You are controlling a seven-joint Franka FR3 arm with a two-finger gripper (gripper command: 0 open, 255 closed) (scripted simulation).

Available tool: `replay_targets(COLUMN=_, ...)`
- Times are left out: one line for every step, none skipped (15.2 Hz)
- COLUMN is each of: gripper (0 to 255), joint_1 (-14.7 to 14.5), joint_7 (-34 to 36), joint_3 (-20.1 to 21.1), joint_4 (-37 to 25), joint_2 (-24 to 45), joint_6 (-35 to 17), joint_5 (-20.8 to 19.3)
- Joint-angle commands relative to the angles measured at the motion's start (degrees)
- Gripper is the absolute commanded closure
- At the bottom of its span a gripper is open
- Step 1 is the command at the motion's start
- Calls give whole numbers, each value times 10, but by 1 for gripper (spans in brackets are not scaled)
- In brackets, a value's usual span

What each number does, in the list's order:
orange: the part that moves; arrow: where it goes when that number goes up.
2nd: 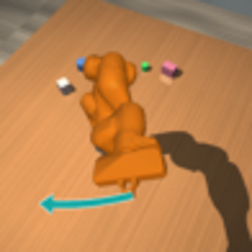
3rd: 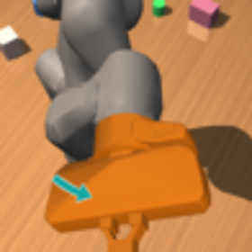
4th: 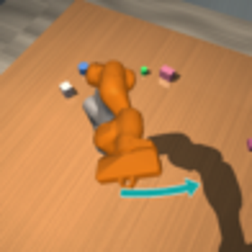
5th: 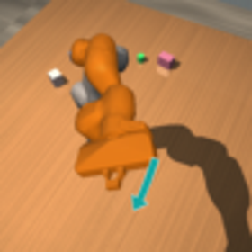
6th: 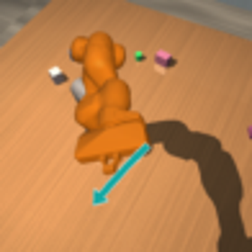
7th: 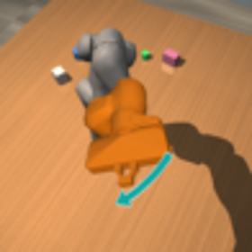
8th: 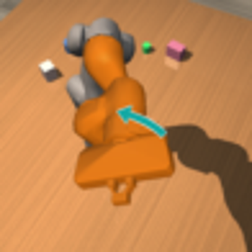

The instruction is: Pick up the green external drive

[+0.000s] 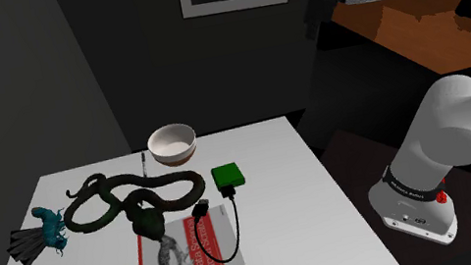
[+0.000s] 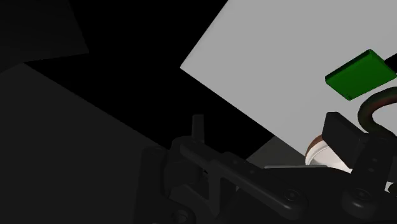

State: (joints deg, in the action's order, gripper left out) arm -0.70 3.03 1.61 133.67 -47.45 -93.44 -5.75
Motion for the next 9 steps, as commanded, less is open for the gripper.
replay_targets(gripper=0, joint_1=0, joint_7=0, joint_3=0, joint_4=0, joint_2=0, joint_6=0, joint_5=0)
replay_targets(gripper=0, joint_1=0, joint_7=21, joint_3=12, joint_4=14, joint_2=-4, joint_6=-6, joint_5=7)
replay_targets(gripper=0, joint_1=0, joint_7=42, joint_3=25, joint_4=27, joint_2=-8, joint_6=-12, joint_5=15)
replay_targets(gripper=0, joint_1=0, joint_7=63, joint_3=38, joint_4=40, joint_2=-11, joint_6=-19, joint_5=23)
replay_targets(gripper=0, joint_1=-1, joint_7=84, joint_3=51, joint_4=52, joint_2=-12, joint_6=-26, joint_5=32)
replay_targets(gripper=0, joint_1=-2, joint_7=105, joint_3=64, joint_4=63, joint_2=-13, joint_6=-33, joint_5=40)
replay_targets(gripper=0, joint_1=-2, joint_7=127, joint_3=78, joint_4=73, joint_2=-13, joint_6=-40, joint_5=49)
replay_targets(gripper=0, joint_1=-3, joint_7=148, joint_3=92, joint_4=82, joint_2=-11, joint_6=-48, joint_5=58)
replay_targets(gripper=0, joint_1=-4, joint_7=169, joint_3=106, joint_4=90, joint_2=-9, joint_6=-56, joint_5=68)
